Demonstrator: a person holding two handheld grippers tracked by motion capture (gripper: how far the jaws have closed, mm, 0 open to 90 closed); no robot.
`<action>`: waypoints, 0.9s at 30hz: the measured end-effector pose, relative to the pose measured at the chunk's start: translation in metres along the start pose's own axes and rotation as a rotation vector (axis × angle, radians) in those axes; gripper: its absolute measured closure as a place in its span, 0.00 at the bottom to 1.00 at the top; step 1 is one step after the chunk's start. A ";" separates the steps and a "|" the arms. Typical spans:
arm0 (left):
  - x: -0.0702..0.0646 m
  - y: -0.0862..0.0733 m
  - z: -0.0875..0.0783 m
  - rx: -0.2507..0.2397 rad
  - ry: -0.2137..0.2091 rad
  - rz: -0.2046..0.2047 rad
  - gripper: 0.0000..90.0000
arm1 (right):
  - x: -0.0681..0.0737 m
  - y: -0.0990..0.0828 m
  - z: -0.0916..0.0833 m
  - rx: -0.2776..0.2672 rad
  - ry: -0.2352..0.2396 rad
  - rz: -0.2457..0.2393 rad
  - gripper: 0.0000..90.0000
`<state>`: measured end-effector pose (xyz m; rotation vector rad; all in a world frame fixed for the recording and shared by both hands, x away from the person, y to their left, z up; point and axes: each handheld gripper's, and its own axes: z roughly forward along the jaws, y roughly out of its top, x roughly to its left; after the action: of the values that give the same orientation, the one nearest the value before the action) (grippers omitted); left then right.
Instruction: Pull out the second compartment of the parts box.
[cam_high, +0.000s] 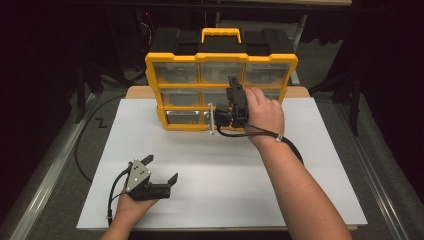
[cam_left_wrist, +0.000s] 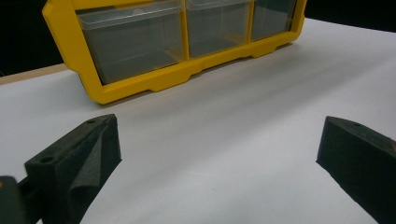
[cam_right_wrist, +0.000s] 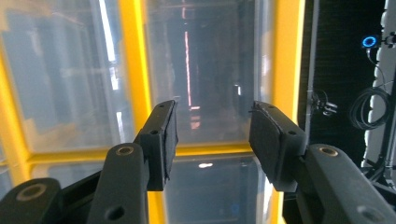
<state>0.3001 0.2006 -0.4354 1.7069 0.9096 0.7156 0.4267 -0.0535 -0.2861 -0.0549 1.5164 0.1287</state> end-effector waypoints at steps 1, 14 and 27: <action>0.000 0.000 0.000 0.000 0.000 0.000 0.00 | -0.002 0.001 0.001 0.000 -0.003 -0.003 0.60; 0.002 0.001 -0.002 -0.011 0.009 -0.011 0.00 | -0.017 0.011 0.013 0.002 -0.039 -0.005 0.68; 0.002 0.001 -0.003 -0.020 0.009 -0.020 0.00 | -0.020 0.017 0.029 0.016 -0.061 -0.018 0.77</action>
<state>0.2990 0.2033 -0.4337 1.6764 0.9216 0.7179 0.4523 -0.0339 -0.2641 -0.0513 1.4557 0.1026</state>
